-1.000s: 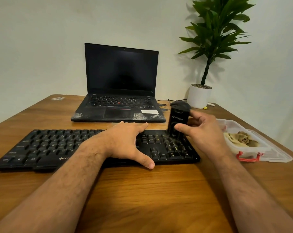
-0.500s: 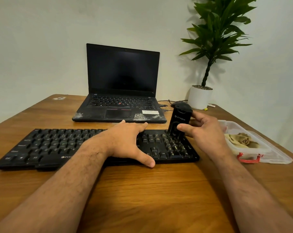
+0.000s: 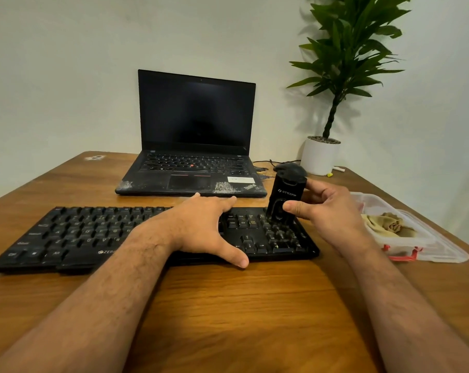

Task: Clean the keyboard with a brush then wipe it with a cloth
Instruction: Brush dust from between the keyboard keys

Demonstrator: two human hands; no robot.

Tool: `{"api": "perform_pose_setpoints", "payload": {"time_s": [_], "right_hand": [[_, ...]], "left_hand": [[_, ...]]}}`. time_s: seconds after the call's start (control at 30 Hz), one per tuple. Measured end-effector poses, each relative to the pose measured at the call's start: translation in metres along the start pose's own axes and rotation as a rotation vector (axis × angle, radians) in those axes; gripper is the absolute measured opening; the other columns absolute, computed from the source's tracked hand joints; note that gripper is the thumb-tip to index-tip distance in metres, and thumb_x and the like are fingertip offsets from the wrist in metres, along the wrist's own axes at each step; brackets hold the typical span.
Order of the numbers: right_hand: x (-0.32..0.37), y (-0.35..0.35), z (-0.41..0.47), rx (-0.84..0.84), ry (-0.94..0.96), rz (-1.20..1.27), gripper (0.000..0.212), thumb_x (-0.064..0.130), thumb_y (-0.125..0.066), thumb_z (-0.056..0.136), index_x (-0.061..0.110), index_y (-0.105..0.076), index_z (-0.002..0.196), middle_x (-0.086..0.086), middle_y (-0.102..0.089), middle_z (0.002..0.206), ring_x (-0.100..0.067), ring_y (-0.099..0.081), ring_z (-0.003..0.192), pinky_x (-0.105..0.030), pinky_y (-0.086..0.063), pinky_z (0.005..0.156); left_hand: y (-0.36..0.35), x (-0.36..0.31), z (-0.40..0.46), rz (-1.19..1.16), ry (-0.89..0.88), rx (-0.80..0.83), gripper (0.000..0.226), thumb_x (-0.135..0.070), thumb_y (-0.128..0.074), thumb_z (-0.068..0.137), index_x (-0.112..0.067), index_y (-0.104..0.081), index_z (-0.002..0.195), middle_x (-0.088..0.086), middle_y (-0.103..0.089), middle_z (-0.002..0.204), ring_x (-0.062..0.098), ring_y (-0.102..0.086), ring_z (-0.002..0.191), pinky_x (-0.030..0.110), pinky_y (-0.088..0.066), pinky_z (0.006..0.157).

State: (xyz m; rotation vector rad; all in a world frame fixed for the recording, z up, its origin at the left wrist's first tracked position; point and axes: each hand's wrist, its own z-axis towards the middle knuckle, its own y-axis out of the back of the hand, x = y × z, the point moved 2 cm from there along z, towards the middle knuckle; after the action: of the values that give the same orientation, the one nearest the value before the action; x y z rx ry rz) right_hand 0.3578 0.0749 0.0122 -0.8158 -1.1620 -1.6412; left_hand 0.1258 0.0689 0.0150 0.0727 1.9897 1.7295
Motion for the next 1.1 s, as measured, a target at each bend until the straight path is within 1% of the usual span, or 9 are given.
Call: {"api": "perform_pose_setpoints", "payload": {"time_s": [0.2,0.4,0.47,0.6,0.67,0.77,0.9,0.97,1.1], "right_hand": [[0.002,0.004,-0.006,0.231,0.022,0.093,0.039,0.0,-0.078,0.071,0.019,-0.075,0.106,-0.004,-0.079,0.1,-0.019,-0.075,0.097,-0.028,-0.06,0.077],[-0.006,0.007,0.003,-0.037,-0.019,0.0,0.043,0.007,-0.082,0.079,0.034,-0.072,0.11,0.01,-0.079,0.097,-0.011,-0.075,0.095,-0.039,-0.059,0.085],[-0.005,0.009,0.0,0.055,-0.005,0.041,0.042,0.004,-0.081,0.075,0.032,-0.075,0.106,0.002,-0.079,0.099,-0.019,-0.075,0.098,-0.042,-0.06,0.085],[0.004,0.007,-0.009,0.243,0.03,0.139,0.036,0.004,-0.078,0.065,0.026,-0.08,0.093,-0.006,-0.079,0.097,-0.022,-0.076,0.095,-0.037,-0.062,0.083],[0.005,0.004,-0.006,0.148,0.021,0.083,0.039,0.001,-0.079,0.074,0.03,-0.076,0.1,0.003,-0.079,0.093,-0.008,-0.075,0.091,-0.024,-0.06,0.083],[0.005,0.002,-0.002,-0.051,0.011,-0.043,0.045,0.01,-0.081,0.081,0.038,-0.068,0.114,0.019,-0.073,0.09,0.01,-0.066,0.083,0.002,-0.044,0.06],[0.002,0.003,-0.005,0.107,0.029,-0.012,0.043,0.003,-0.08,0.078,0.033,-0.074,0.107,0.01,-0.079,0.097,-0.007,-0.073,0.097,-0.027,-0.057,0.081],[0.005,0.0,-0.008,0.188,0.037,0.018,0.042,-0.003,-0.078,0.078,0.028,-0.075,0.106,0.005,-0.079,0.098,-0.011,-0.075,0.096,-0.026,-0.058,0.077],[0.004,0.009,-0.006,-0.032,0.036,-0.053,0.043,0.004,-0.082,0.078,0.038,-0.073,0.102,0.017,-0.078,0.092,-0.003,-0.072,0.095,-0.026,-0.054,0.081]], "left_hand": [[-0.002,0.003,0.001,-0.008,0.012,-0.002,0.129,-0.072,-0.079,0.056,-0.032,-0.012,0.159,-0.012,-0.028,0.161,0.018,-0.018,0.15,0.043,-0.003,0.123],[-0.002,0.001,0.001,0.003,0.004,0.006,0.127,-0.071,-0.079,0.058,-0.031,-0.013,0.159,-0.012,-0.03,0.16,0.014,-0.024,0.146,0.042,-0.01,0.123],[-0.001,0.0,0.0,0.0,0.009,0.005,0.126,-0.07,-0.08,0.059,-0.031,-0.012,0.159,-0.013,-0.029,0.16,0.016,-0.021,0.148,0.042,-0.005,0.123],[-0.002,0.001,0.001,-0.012,0.022,0.011,0.129,-0.071,-0.08,0.057,-0.032,-0.012,0.159,-0.012,-0.026,0.162,0.022,-0.011,0.152,0.042,0.001,0.122],[-0.001,0.001,0.0,-0.007,0.021,0.014,0.127,-0.069,-0.08,0.059,-0.032,-0.012,0.159,-0.013,-0.026,0.161,0.021,-0.014,0.151,0.042,-0.002,0.122],[0.0,0.0,0.0,0.002,0.013,0.014,0.125,-0.068,-0.08,0.06,-0.031,-0.012,0.159,-0.013,-0.026,0.161,0.017,-0.018,0.15,0.04,-0.004,0.122],[0.0,-0.001,0.0,0.0,0.011,0.007,0.125,-0.068,-0.08,0.06,-0.03,-0.012,0.159,-0.014,-0.026,0.161,0.016,-0.019,0.149,0.04,-0.002,0.122],[-0.001,0.001,0.0,-0.001,0.01,0.002,0.126,-0.069,-0.08,0.059,-0.03,-0.013,0.159,-0.014,-0.028,0.16,0.015,-0.021,0.148,0.04,-0.004,0.122],[-0.002,0.004,0.003,-0.001,0.018,0.017,0.128,-0.073,-0.079,0.056,-0.033,-0.013,0.158,-0.013,-0.027,0.161,0.02,-0.017,0.15,0.044,-0.008,0.122]]}}
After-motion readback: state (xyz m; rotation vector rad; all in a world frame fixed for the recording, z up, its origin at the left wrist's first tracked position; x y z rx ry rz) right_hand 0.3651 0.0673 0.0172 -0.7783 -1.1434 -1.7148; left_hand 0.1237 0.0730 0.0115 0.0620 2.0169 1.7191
